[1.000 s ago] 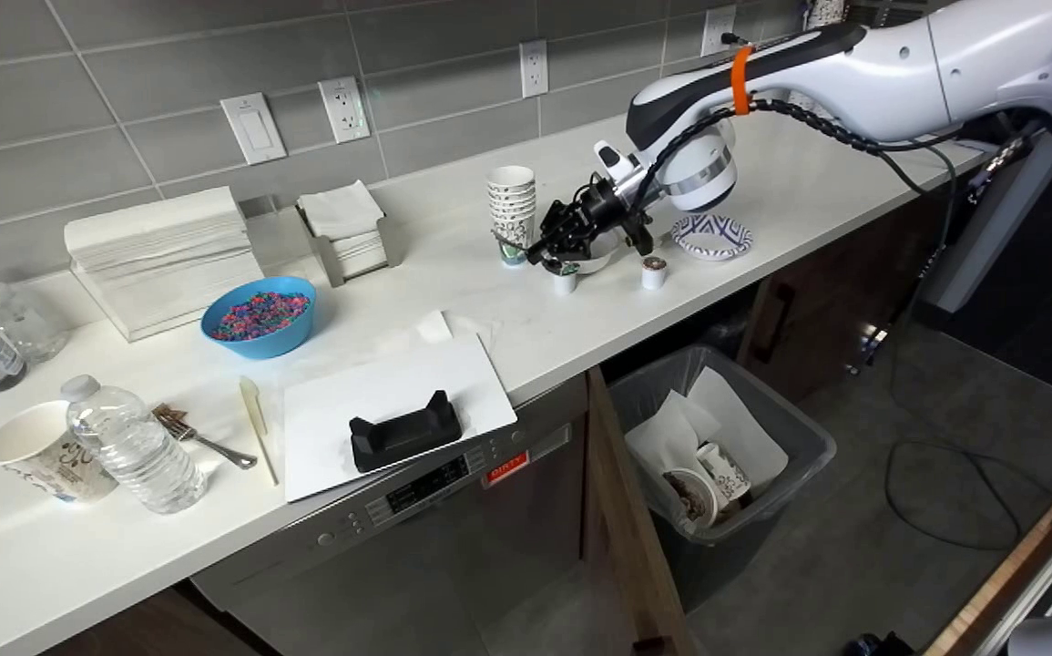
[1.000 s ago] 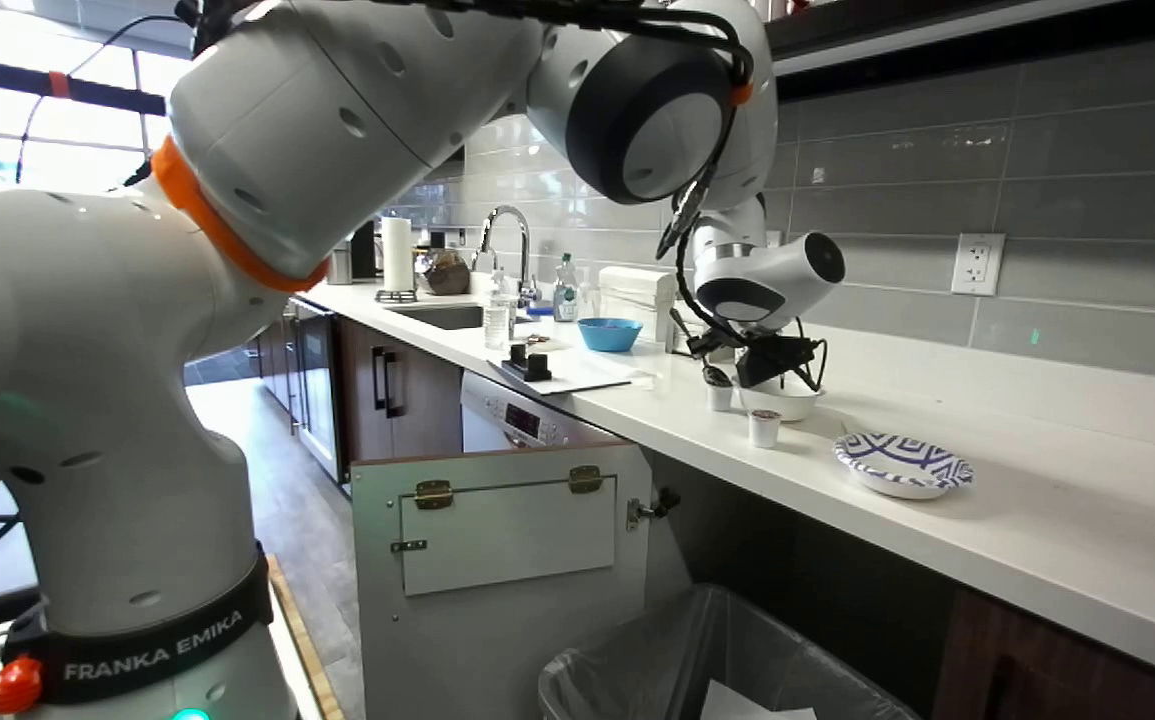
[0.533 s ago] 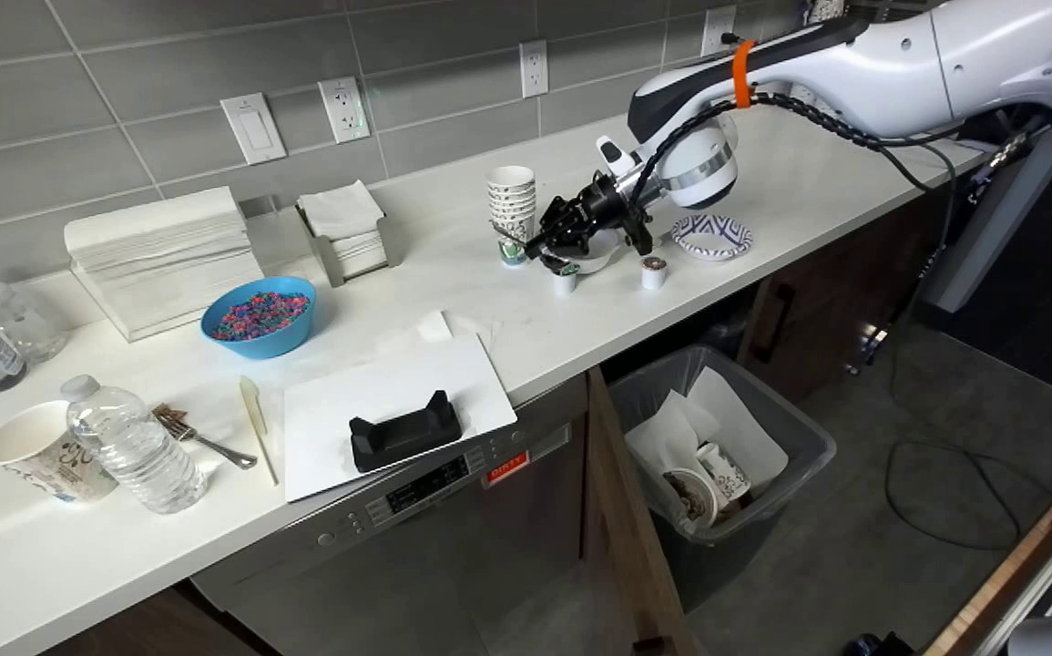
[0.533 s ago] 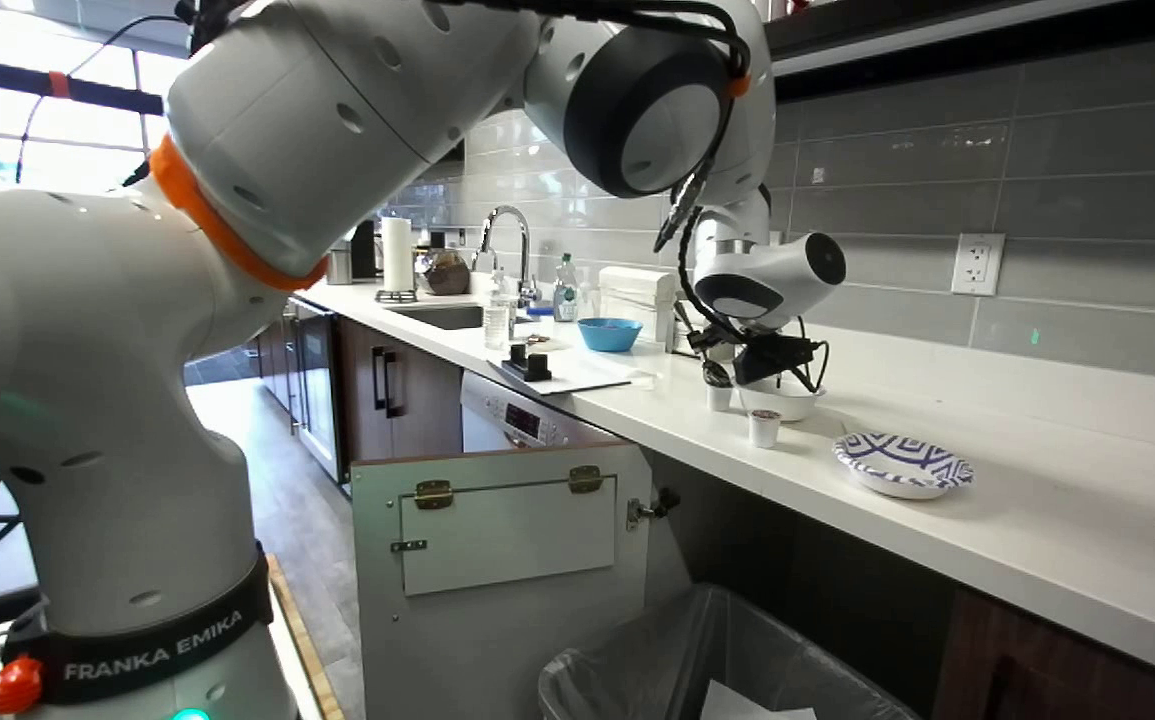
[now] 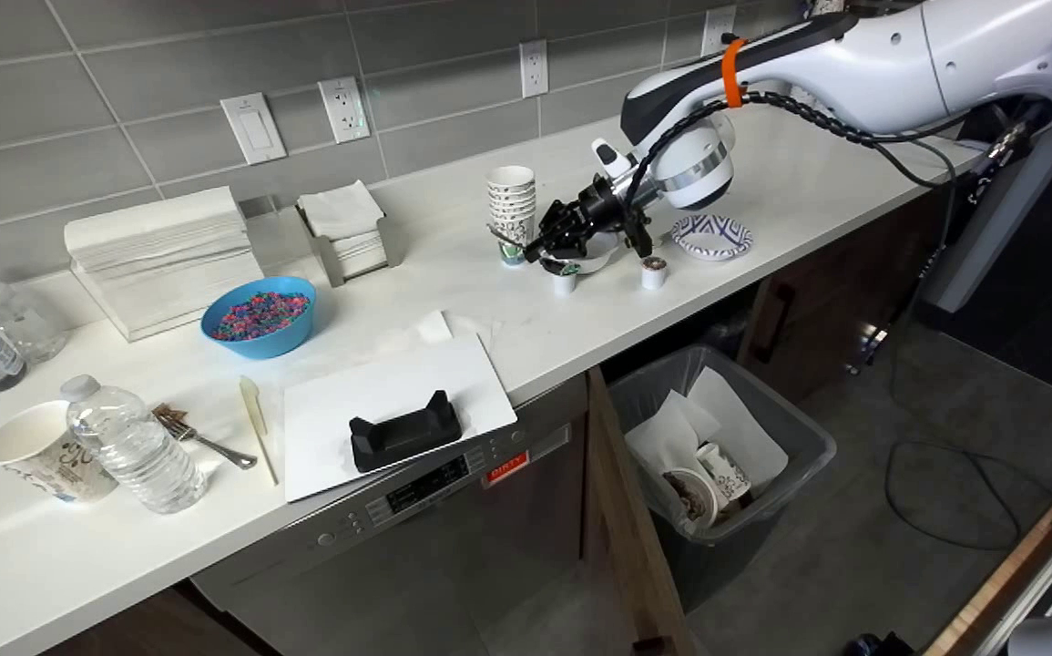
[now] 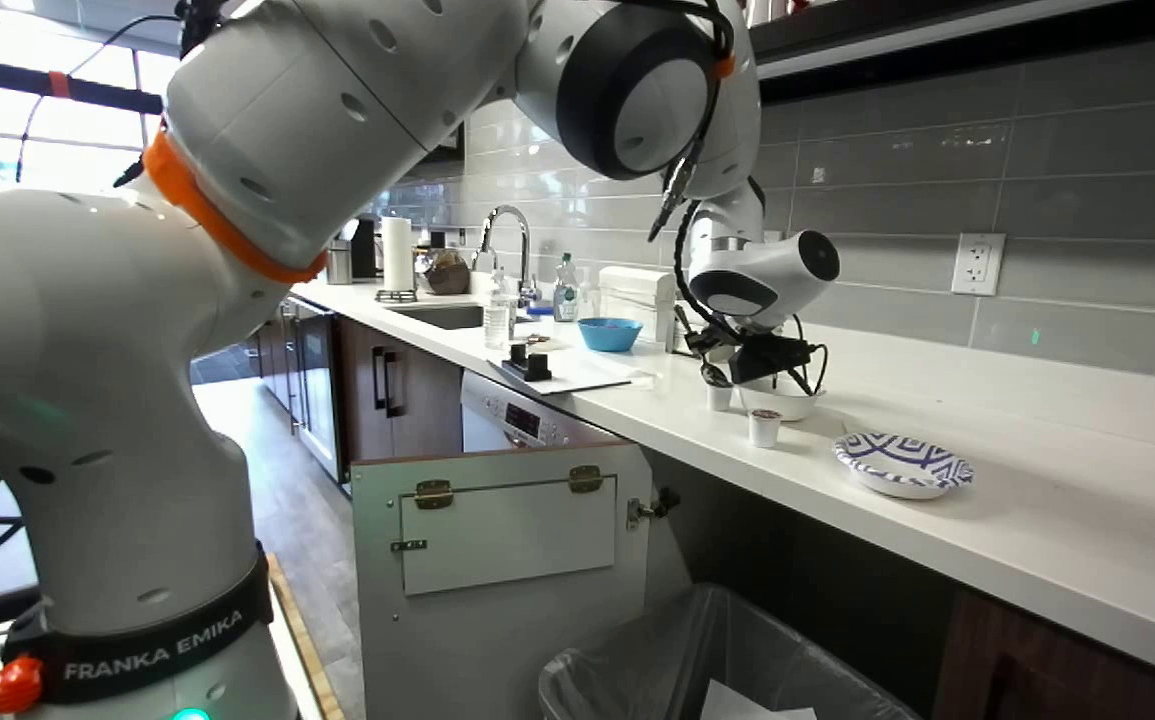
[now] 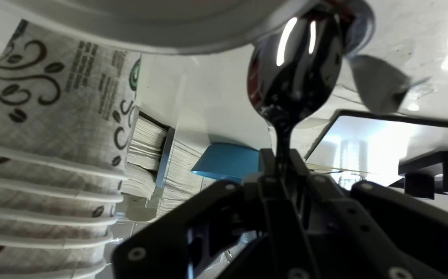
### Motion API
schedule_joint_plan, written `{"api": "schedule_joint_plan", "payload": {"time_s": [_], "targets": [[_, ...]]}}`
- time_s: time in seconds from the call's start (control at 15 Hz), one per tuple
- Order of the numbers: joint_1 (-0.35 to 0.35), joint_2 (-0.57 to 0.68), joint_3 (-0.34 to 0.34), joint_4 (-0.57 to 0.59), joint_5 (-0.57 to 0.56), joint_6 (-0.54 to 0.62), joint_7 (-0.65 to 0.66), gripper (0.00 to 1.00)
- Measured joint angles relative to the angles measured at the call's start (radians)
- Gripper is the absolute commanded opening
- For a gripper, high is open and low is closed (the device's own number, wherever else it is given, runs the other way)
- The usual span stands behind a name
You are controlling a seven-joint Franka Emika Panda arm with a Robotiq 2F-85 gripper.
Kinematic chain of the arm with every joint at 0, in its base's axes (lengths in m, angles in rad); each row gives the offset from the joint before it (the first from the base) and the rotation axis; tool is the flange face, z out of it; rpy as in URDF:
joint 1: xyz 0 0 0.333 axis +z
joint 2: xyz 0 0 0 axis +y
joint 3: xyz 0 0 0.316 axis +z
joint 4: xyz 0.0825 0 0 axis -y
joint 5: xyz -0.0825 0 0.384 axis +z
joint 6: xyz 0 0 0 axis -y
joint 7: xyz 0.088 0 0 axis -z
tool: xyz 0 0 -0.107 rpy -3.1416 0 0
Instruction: Use a spoon to transfer some contents from the left coffee pod to the bowl
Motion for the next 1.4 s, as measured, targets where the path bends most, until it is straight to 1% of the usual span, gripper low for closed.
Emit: {"api": "schedule_joint_plan", "payload": {"time_s": [0.4,0.93,1.2,1.4], "targets": [[0.092,-0.067,-0.102,0.000,0.056,0.000,0.015,0.02],[0.249,-0.152,-0.271,0.000,0.116,-0.004,0.045,0.02],[0.316,-0.184,-0.347,0.000,0.133,-0.028,0.060,0.02],[0.353,-0.204,-0.391,0.000,0.136,-0.057,0.069,0.02]]}}
